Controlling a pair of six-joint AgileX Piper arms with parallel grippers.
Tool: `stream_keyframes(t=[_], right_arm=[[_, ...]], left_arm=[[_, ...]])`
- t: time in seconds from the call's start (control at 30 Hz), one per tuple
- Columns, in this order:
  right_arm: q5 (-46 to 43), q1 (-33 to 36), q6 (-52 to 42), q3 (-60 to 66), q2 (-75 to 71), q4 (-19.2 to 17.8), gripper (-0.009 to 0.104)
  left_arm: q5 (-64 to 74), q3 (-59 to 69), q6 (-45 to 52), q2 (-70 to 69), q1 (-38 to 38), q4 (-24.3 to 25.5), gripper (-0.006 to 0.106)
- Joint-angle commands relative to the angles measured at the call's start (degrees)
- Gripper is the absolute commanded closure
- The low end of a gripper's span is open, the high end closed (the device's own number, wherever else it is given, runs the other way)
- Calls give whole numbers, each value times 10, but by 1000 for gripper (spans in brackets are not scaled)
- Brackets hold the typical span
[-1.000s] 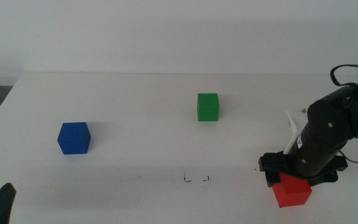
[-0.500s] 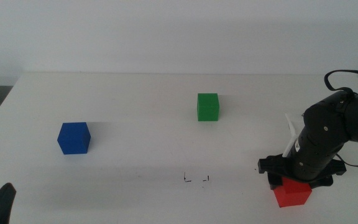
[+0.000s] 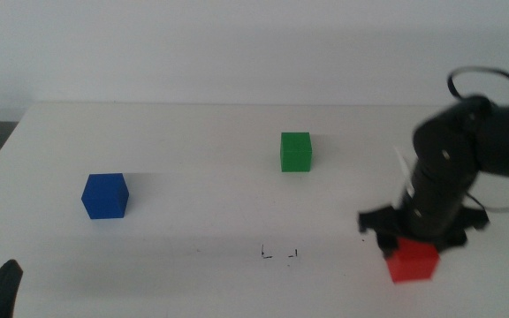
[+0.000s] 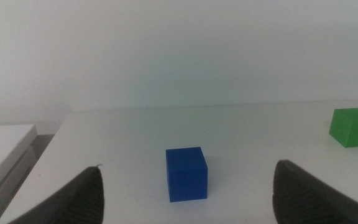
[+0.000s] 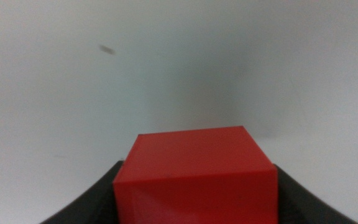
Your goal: Stack red cubes first, then green, then blue cubes in a specific spot.
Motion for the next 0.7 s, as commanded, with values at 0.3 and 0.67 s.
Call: stream_keyframes(t=[0.3, 0.67], right_arm=[[123, 85, 30, -231, 66, -32, 83], [145, 150, 62, -403, 194, -9, 82]], left_arm=[[-5, 0, 1, -2, 1, -2, 10], [-5, 0, 1, -2, 1, -2, 10]])
